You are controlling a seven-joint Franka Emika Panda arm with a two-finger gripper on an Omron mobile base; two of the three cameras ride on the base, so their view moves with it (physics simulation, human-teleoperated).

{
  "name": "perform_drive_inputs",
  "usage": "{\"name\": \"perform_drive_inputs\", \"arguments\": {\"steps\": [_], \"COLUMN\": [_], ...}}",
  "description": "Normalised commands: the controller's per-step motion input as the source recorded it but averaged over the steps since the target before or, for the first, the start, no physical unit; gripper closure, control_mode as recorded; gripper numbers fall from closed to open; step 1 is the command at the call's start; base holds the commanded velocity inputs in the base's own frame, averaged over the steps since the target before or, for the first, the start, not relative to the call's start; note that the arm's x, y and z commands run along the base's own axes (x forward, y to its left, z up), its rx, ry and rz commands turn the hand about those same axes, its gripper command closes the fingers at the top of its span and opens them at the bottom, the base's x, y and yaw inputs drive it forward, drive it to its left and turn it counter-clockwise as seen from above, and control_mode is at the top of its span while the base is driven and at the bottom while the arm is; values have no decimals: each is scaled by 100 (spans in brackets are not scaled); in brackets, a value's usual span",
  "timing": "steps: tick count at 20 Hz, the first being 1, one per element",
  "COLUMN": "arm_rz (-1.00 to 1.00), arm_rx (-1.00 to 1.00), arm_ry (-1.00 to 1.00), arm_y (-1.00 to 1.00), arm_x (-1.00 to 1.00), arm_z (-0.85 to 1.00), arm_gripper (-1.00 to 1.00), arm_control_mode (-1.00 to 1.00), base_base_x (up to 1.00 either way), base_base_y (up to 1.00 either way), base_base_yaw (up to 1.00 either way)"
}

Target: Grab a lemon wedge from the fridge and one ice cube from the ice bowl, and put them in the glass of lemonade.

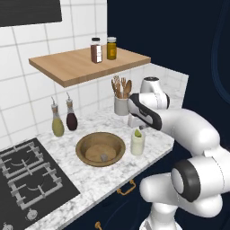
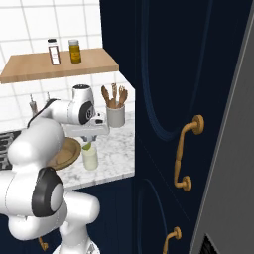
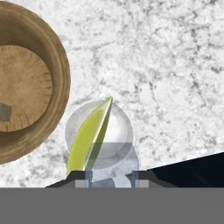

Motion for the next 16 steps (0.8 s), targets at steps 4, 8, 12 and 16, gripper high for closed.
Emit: {"name": "perform_drive_inputs", "arguments": {"steps": [4,8,12,16], "arm_rz": [0,0,0,0], "arm_rx": [0,0,0,0], "arm_ry": [0,1,0,0], "arm_y": [-9,-4,1,2], "arm_x": [10,5,0,1], "arm_z": [0,0,0,0], "arm_gripper": [100,100,100,100], "arm_control_mode": [-100,-100,-100,-100], "base_base_x": [0,0,0,0], "base_base_y": [0,0,0,0], "base_base_yaw": [0,0,0,0]}}
